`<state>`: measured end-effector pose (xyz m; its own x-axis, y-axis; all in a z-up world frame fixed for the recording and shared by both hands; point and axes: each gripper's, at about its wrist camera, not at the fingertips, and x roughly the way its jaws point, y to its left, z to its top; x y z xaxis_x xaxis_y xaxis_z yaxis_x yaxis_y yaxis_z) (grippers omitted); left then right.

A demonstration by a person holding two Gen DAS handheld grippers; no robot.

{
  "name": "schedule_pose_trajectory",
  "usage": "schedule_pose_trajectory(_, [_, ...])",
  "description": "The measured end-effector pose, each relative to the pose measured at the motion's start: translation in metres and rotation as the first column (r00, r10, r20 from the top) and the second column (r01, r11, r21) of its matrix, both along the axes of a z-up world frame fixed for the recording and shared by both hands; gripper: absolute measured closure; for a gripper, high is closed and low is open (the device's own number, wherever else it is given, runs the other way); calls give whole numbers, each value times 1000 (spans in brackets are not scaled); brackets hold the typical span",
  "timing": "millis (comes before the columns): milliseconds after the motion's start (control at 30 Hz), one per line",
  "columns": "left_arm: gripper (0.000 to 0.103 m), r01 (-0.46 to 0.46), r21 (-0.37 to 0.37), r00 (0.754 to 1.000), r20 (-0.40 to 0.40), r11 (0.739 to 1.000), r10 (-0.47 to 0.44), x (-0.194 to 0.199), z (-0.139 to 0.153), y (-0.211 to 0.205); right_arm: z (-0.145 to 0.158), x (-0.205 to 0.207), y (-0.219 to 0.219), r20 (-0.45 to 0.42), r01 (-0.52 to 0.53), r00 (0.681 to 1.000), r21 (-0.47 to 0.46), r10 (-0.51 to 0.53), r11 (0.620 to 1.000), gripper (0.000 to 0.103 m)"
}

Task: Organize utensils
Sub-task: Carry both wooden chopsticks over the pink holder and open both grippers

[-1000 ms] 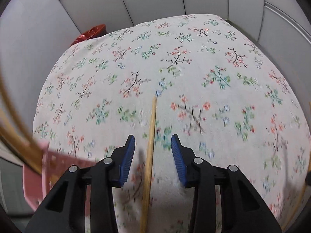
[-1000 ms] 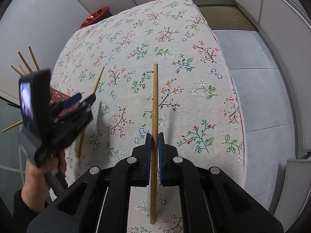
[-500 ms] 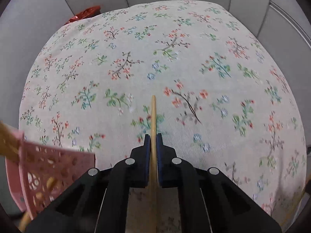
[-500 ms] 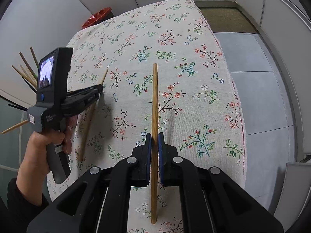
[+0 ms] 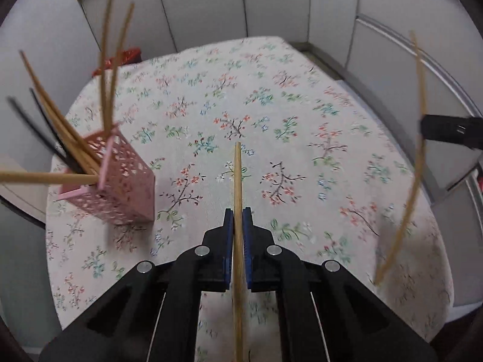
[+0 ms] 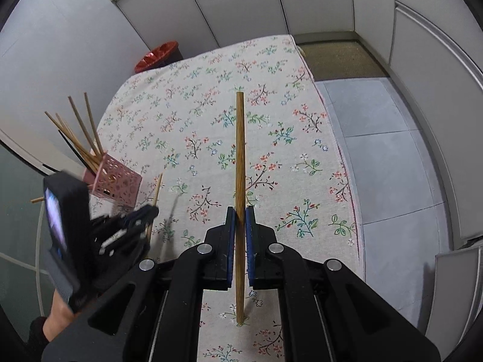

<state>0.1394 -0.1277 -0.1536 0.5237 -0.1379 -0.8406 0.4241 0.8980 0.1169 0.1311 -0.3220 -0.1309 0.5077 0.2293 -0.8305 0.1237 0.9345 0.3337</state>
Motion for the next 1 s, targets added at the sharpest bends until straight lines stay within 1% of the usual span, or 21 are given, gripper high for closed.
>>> schedule_pose_trajectory(33, [97,8,-11,1000,18,1000,-8,-7,7,3,4,-3,2,12,0,1000,-6,0,1000,97])
schedule_pose_trajectory(133, [97,39,-64,994,107,997,-32,-36,41,18,14,-10,7,44,-2,999,-33,4,999,97])
schedule_pose_trajectory(200, [97,46,-103,989,146,994,-31,-43,57,28,20,-15,10,63,-6,998,-38,9,999,97])
schedule_pose_trajectory(300, [97,47,-166,980,200,985,-13,-59,83,42,32,-22,17,98,-14,995,-39,18,999,97])
schedule_pose_trajectory(467, [97,48,-239,961,276,970,20,-70,116,62,57,-29,34,174,-28,984,-52,36,998,97])
schedule_pose_trajectory(600, [97,47,-314,941,333,948,64,-78,149,83,75,-29,49,229,-44,972,-69,59,997,97])
schedule_pose_trajectory(633, [97,46,-330,933,352,943,78,-79,158,88,79,-29,52,239,-47,969,-69,62,997,97])
schedule_pose_trajectory(700, [97,36,-366,908,401,930,122,-83,177,102,89,-27,59,268,-55,961,-62,70,997,97])
schedule_pose_trajectory(767, [97,13,-383,876,449,924,174,-83,192,115,98,-27,65,294,-55,953,-60,70,997,97])
schedule_pose_trajectory(833, [97,-22,-405,857,464,914,226,-75,202,129,109,-25,73,332,-54,941,-62,71,997,97])
schedule_pose_trajectory(933, [97,-83,-440,834,461,894,304,-63,207,144,117,-23,84,376,-56,924,-61,75,997,97])
schedule_pose_trajectory(1000, [97,-121,-451,804,478,884,353,-51,206,152,120,-20,93,398,-68,913,-51,83,996,97])
